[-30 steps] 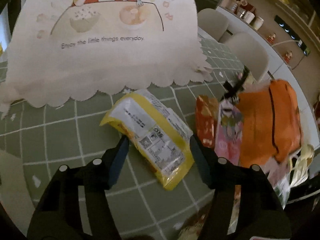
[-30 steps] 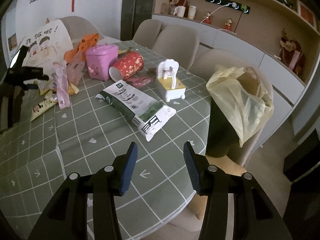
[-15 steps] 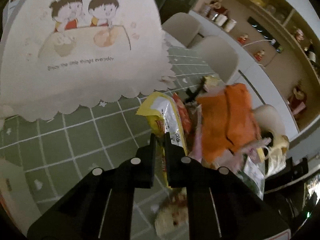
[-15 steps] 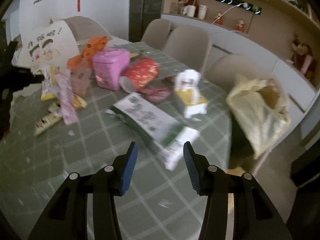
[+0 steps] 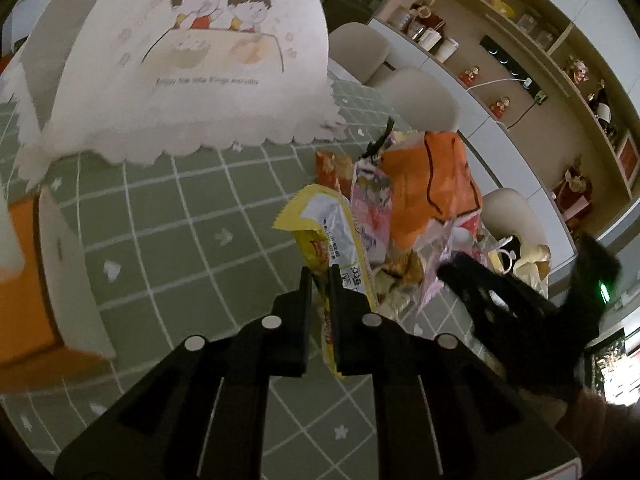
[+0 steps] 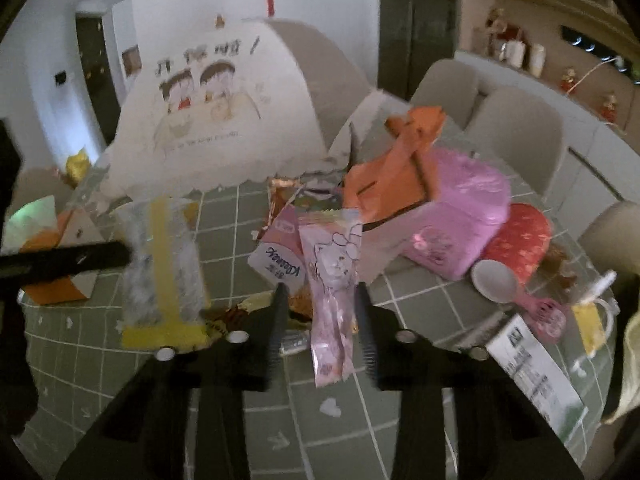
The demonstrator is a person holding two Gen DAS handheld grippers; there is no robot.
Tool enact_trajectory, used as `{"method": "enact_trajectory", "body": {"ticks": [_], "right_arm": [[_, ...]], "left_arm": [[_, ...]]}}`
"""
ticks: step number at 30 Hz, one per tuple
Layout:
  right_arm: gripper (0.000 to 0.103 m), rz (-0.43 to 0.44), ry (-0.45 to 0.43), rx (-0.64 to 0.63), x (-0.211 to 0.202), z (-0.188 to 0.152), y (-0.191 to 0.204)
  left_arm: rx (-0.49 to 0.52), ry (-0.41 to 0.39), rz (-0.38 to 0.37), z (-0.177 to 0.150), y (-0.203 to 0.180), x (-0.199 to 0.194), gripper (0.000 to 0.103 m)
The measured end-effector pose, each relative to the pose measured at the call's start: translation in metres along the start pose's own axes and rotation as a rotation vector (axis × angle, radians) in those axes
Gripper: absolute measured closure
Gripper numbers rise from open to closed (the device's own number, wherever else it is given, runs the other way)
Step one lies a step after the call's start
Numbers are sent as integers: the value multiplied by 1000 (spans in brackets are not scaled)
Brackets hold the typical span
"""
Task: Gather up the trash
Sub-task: 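Carry both wrappers over to the yellow trash bag on the chair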
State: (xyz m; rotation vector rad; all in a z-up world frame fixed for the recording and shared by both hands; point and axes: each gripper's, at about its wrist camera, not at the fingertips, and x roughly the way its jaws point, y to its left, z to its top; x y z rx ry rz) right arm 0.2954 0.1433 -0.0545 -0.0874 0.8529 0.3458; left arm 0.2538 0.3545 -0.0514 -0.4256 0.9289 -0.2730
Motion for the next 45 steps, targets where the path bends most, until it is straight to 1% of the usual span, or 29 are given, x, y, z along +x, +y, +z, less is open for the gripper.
{"method": "enact_trajectory", "body": {"ticks": [2,4,7,10,13,16,17,18,20,21,22,24,25,26,27,29,31,32,33,34,35,37,38,40,42,45], "right_arm": [[93,59,32,26,3,6,-8],[95,76,16,46,-6,9,-15],[96,72,-17,46,-33,14,-24],[96,88,-51,65,-59,15,-38],[96,151,-39,9,-64,13,-42],[95,196,-54,-101,-64,0,-41],[92,209,-59,-125,-62,-4,-39],[80,215,-44,-141,-59,-9,-42],[66,214,-12,-117,-52,-18,-51],[66,224,-2,-84,-47,-23,-57],[66,228,15,-21,-38,-31,-65],[66,233,49,58,-21,-45,-71],[66,225,66,92,-12,-49,-72],[66,218,79,117,-4,-52,-72],[66,200,94,155,5,-54,-72],[66,156,95,168,16,-50,-70],[66,135,102,133,25,-44,-65],[67,133,116,102,29,-41,-61],[73,141,117,78,30,-38,-59],[90,166,129,59,30,-35,-58],[91,175,125,55,27,-32,-59],[92,198,81,42,8,-26,-66],[92,207,62,28,-4,-22,-70],[92,232,16,7,-30,-13,-84],[92,233,-26,-9,-55,-7,-101],[92,232,-81,21,-93,0,-144]], "left_arm": [[-21,3,-6,-7,0,-2,95],[-33,-4,-10,-11,-2,-5,95],[-38,-29,-18,-10,-12,-14,95],[-6,-67,-8,-5,-27,-22,95],[-3,-100,8,1,-40,-28,95],[-11,-120,35,2,-49,-38,95],[-9,-123,45,1,-50,-41,95],[-6,-128,64,-1,-52,-44,95],[-8,-143,88,-9,-54,-49,95],[-13,-156,102,-14,-55,-49,95],[-20,-167,115,-19,-56,-49,95],[-59,-190,149,-29,-55,-48,95],[-101,-189,156,-36,-53,-47,95],[-139,-177,147,-42,-50,-46,95],[-154,-163,146,-47,-47,-44,95],[-142,-148,179,-56,-48,-44,95],[-146,-140,199,-63,-46,-46,95],[-159,-138,199,-65,-44,-47,95],[-166,-138,201,-67,-43,-48,95],[-178,-141,207,-67,-41,-50,95],[-185,-143,211,-68,-41,-50,95],[-199,-152,209,-63,-45,-52,95],[-190,-162,207,-58,-52,-54,95],[-149,-192,198,-47,-72,-56,95],[-103,-229,178,-33,-96,-58,95],[-33,-280,135,-12,-143,-54,95]]}}
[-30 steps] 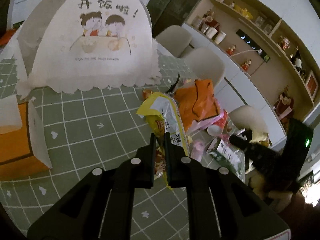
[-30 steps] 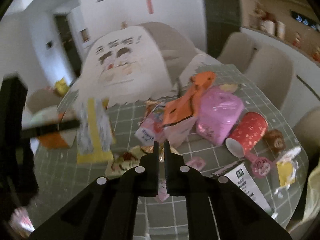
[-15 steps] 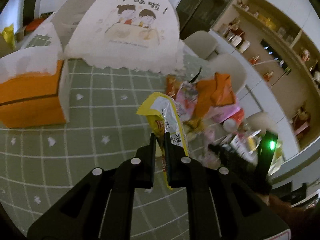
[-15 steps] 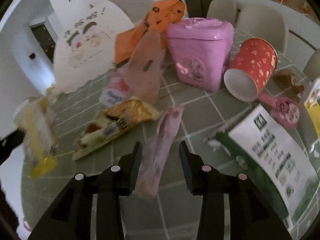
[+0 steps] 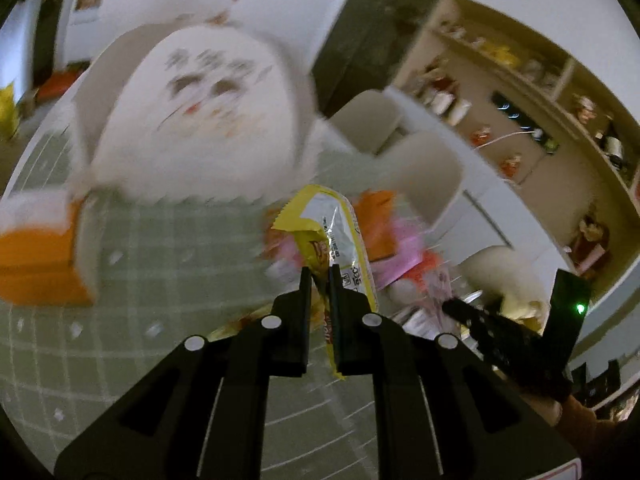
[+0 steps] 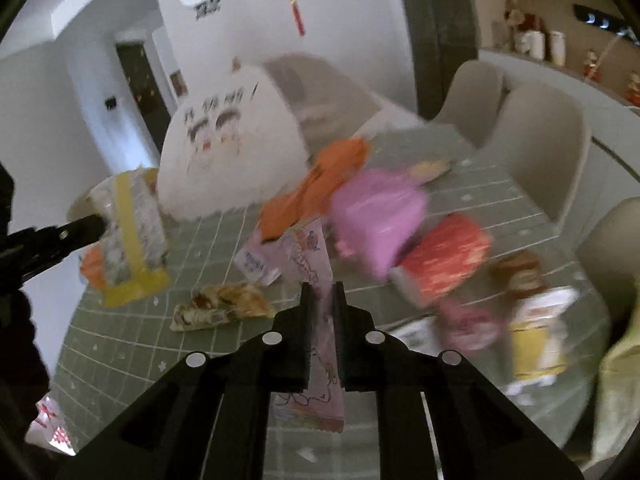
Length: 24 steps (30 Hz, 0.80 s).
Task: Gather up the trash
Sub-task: 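Carry both wrappers over to the yellow trash bag on the chair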
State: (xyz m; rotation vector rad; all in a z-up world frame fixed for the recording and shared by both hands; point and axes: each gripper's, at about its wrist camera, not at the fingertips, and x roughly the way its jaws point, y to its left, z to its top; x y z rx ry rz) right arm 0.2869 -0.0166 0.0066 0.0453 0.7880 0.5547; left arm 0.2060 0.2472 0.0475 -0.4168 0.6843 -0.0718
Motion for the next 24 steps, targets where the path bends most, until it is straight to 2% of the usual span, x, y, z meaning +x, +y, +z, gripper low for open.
{"method": "enact_trajectory", "body": {"ticks": [6,11,18,21,24], "right_arm": [[92,-120,-110,5,-82,-6,-59],[92,-263,-179,68,-146,-22,-136],[92,-424,-232,175,-220,-54,-241],[92,-453,-245,213,-241,-66,-275],[92,-460,-251,252,-258,-74,-312]], "left_arm": [[127,1,-131,15,-98,31,95],[268,41,-255,6,-197,68,95],[424,211,-422,-42,-337,141,95],[466,277,-448,-68,-388,173,95],[463,337,-442,-86,-427,208,95]]}}
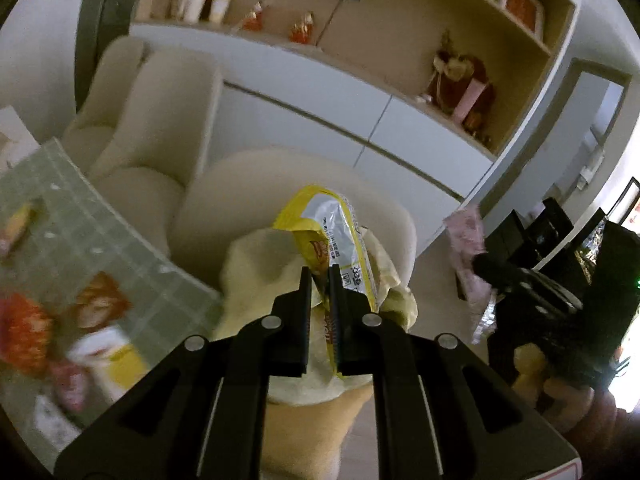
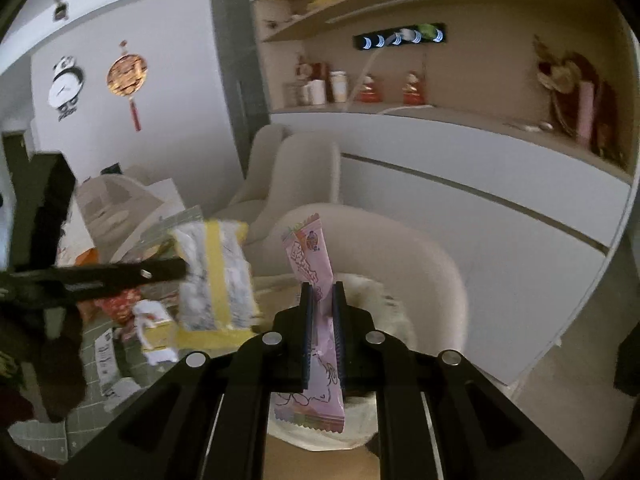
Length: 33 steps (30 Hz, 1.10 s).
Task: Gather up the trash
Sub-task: 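Carry both wrappers over to the yellow trash bag on the chair, then open both tools to drop the wrappers into the yellow bag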
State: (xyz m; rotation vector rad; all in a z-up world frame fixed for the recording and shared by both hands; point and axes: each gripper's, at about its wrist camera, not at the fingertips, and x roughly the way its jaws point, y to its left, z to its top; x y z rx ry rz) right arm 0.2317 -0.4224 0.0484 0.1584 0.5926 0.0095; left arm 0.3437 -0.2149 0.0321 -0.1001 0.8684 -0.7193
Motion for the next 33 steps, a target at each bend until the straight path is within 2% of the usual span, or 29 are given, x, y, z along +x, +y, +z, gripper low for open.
{"method": "enact_trajectory", "body": {"ticks": [3,7,9,11,13,19,22,25,29,33], "right_arm": [[92,2,1,15,6,3,-28],[92,41,21,44,24,3,-52],[92,75,31,49,35,1,-52],[92,111,37,39,46,-1,-46],[92,153,47,31,60,0,-36],[92,267,100,-35,107,5,13],[92,228,246,-81,151,-14,25],[92,178,354,-53,179,-40,14],[92,156,392,-12,185,-56,0],[92,171,460,-62,194,-61,8]], "left_arm": [[-16,60,43,2,-6,43,95],[-14,123,98,-5,-9,73,94],[-32,123,92,-5,-6,72,84],[-74,107,81,-2,-1,64,76],[-104,85,85,1,5,50,73],[-120,28,212,2,24,3,69],[-162,24,247,-7,34,-16,69],[-215,17,272,-20,49,-38,69],[-278,-18,321,-38,63,-67,69],[-380,-29,376,-61,87,-88,68]]}}
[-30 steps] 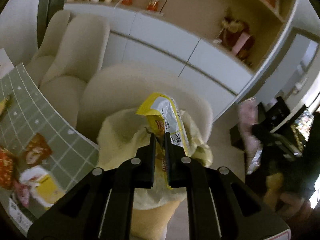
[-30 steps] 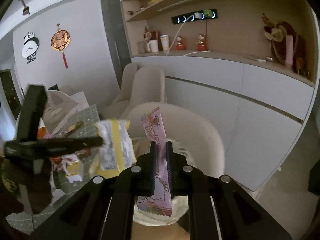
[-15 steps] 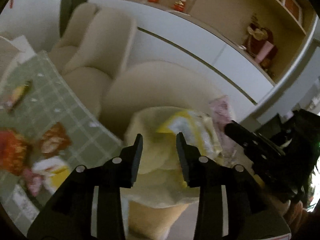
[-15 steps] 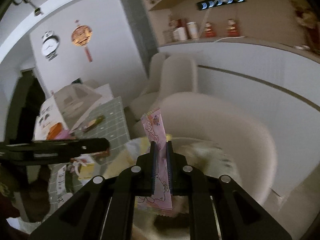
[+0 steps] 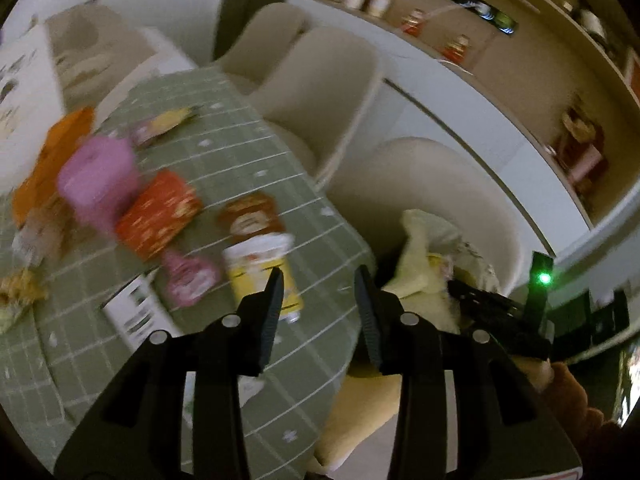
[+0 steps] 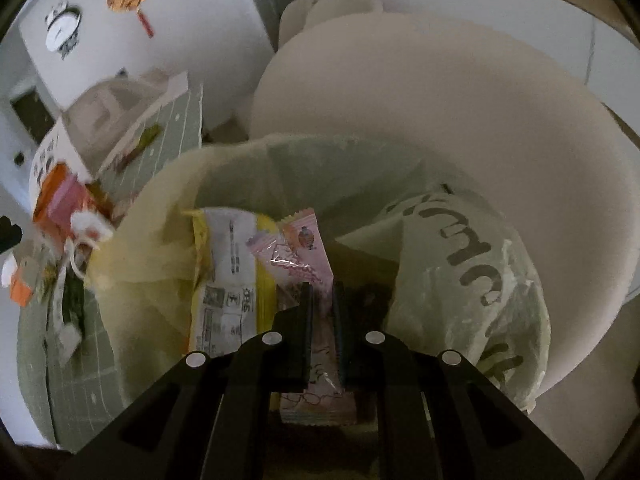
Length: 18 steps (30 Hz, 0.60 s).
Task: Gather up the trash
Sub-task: 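Open both tools to drop the wrappers into the yellow bag, then move both open tools back over the table toward the trash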
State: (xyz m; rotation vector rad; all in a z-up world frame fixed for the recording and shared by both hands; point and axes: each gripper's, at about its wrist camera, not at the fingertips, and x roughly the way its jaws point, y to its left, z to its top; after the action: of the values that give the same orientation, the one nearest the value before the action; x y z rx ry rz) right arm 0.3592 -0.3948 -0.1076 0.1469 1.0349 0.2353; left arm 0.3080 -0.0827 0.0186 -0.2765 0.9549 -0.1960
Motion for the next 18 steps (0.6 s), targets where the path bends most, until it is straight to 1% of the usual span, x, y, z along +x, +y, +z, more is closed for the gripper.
{"method": "enact_trajectory", "body": {"ticks": [2,3,5,7,9,11,12,14,16,18], "right_arm": [[92,0,43,-19,5,-1,3],[92,-1,47,-15,5,-1,3],[91,-1,23,4,0,0,4],[86,-18,-17,30,-10,0,6],[69,-47,-76,51,-24,-1,13],[67,-75,-130,61,-39,-5,22],[67,-108,-155,66,-47,-7,30],[67,-147,-186,74,-63,-13,40],[67,-173,-225,73,-76,-18,57],[67,-179,-255,77,-88,-24,70]], "left_arm": [[-32,4,16,-3,13,-2,68],[-47,5,26,-4,21,-3,68],[-52,3,31,-7,28,-6,68],[-48,-3,27,-9,38,-11,68],[-35,-17,18,-11,52,-19,67],[-28,-26,16,-14,63,-27,65],[-27,-28,15,-15,67,-30,63],[-27,-40,8,-19,85,-43,62],[-13,-61,15,-24,104,-56,61],[-4,-77,34,-30,126,-67,61]]}}
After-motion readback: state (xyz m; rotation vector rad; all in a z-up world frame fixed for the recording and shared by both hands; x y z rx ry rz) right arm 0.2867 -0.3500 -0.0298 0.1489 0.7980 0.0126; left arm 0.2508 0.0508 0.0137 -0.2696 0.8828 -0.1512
